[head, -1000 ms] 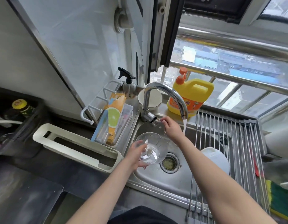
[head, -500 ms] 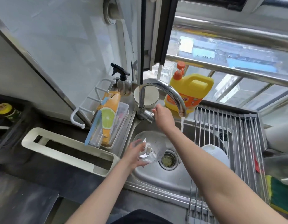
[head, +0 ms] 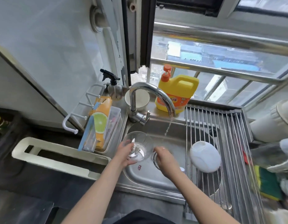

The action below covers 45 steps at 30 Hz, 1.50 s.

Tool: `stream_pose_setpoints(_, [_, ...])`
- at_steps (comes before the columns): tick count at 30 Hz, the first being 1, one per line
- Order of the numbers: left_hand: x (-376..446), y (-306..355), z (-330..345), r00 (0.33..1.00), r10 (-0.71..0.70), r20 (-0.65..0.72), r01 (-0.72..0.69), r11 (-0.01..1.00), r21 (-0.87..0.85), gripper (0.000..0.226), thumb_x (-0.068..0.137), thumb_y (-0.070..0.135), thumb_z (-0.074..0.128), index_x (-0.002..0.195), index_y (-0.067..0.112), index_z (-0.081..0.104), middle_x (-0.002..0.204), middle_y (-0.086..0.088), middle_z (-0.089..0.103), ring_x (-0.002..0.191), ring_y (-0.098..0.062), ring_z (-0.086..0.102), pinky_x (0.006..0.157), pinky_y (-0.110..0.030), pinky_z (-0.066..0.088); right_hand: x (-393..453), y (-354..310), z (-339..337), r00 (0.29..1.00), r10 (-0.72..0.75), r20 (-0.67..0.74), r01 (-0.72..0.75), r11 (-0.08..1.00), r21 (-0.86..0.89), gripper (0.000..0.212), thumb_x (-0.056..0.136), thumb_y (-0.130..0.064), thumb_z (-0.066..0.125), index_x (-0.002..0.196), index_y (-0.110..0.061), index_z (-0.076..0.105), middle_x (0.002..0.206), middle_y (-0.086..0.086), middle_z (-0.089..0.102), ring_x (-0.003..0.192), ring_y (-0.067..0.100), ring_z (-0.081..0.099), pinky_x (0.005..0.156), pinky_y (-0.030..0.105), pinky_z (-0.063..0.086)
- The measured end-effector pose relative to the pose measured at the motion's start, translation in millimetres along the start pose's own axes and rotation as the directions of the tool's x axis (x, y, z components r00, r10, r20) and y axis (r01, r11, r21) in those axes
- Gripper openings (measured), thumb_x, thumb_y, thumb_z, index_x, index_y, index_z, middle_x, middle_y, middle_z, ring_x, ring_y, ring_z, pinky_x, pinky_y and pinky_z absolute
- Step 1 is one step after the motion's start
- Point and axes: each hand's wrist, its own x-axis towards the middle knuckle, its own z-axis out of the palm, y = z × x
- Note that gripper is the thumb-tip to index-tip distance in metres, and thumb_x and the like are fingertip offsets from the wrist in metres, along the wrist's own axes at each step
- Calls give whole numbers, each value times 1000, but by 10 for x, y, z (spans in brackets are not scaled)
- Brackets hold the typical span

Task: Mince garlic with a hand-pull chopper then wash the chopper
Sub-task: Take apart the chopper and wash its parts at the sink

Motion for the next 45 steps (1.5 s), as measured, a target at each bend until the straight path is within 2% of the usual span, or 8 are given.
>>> stream_pose_setpoints(5, [-40, 34, 7, 1000, 23, 21, -23, 1000, -14, 31, 94, 10, 56, 120, 23, 45, 104, -3, 49, 108, -25, 47, 71, -54, 52, 45, -25, 52, 983, 184, -3, -184, 983, -24, 36, 89, -3, 38, 122, -10, 51, 115, 14, 58, 104, 29, 53, 83, 34, 41])
stream_pose_setpoints(9, [-42, 42, 18, 999, 24, 22, -24, 1000, -12, 29, 93, 10, 57, 118, 22, 46, 104, -4, 49, 106, -25, 48, 65, -51, 52, 18, -143, -3, 932, 102, -349, -88, 995, 56, 31, 80, -7, 38, 105, -2, 55, 97, 14, 56, 90, 29, 48, 77, 35, 39])
stream_pose_setpoints(13, [-52, 47, 9, 999, 19, 39, -19, 1000, -6, 30, 93, 10, 58, 119, 19, 47, 108, -7, 48, 108, -28, 47, 60, -49, 53, 31, -110, 28, 986, 143, -84, -137, 988, 73, 26, 90, -1, 33, 107, -7, 51, 107, 12, 50, 99, 27, 47, 82, 34, 38])
stream_pose_setpoints(20, [-14, 36, 19, 998, 2, 65, -3, 1000, 20, 36, 92, 14, 60, 125, 20, 47, 125, -13, 46, 114, -31, 49, 55, -47, 52, -38, -12, -44, 956, 290, -44, -278, 944, 178, 23, 88, -16, 45, 106, -17, 58, 104, 4, 53, 90, 17, 55, 79, 27, 44])
stream_pose_setpoints(26, [36, -14, 85, 995, -20, 93, 14, 998, 64, 23, 92, 19, 60, 112, 25, 52, 126, -10, 46, 119, -35, 48, 53, -45, 54, -143, 73, -448, 888, 287, -360, -220, 951, 216, 19, 87, -21, 55, 105, -18, 58, 96, 2, 55, 91, 18, 52, 74, 29, 41])
stream_pose_setpoints(30, [39, -62, 132, 991, -58, 120, 44, 993, 114, 14, 90, 26, 62, 103, 31, 58, 132, -6, 48, 119, -34, 49, 58, -46, 55, -190, 219, -792, 778, 407, -478, -485, 874, -46, 50, 84, -43, 59, 127, -19, 44, 119, 10, 49, 110, 26, 43, 86, 37, 44])
stream_pose_setpoints(35, [-25, -100, 212, 982, -90, 166, 66, 987, 145, 22, 91, 30, 61, 112, 27, 55, 130, -8, 51, 113, -34, 55, 58, -44, 56, -234, 493, -997, 686, 679, -261, -726, 656, -203, 112, 68, -80, 55, 151, -20, 8, 149, 24, 22, 137, 39, 21, 110, 45, 28])
stream_pose_setpoints(45, [-125, -88, 219, 958, -120, 261, 57, 970, 236, 39, 88, 45, 62, 121, 25, 53, 130, -11, 53, 113, -33, 57, 77, -53, 56, -279, 756, -943, 587, 807, -66, -792, 556, -252, 127, 54, -78, 69, 148, -33, -3, 144, 25, 19, 132, 37, 21, 100, 42, 37])
